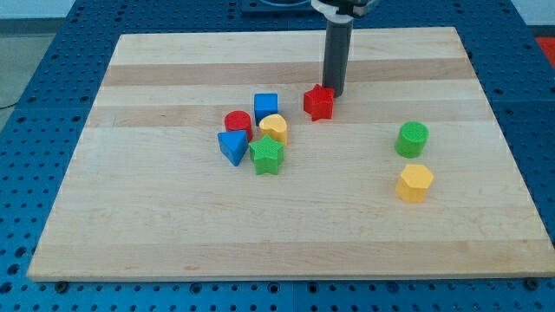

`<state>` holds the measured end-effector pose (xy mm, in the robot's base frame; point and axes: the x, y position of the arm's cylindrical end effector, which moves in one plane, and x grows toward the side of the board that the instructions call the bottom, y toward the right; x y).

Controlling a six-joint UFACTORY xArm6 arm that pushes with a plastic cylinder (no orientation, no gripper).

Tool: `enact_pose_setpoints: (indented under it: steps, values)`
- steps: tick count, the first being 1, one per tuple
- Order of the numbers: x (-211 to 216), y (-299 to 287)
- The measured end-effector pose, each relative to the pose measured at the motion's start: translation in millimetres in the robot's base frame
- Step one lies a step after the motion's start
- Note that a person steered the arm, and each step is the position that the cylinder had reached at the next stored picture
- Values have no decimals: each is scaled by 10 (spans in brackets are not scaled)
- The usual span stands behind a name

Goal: Move the red star diagonally to the yellow hexagon

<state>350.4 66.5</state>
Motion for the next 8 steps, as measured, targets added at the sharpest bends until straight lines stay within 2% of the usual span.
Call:
enact_pose_setpoints:
  steps: [2, 6, 7, 8]
  values:
    - [152, -39]
    - [157, -202]
    - [157, 12]
    - [157, 525]
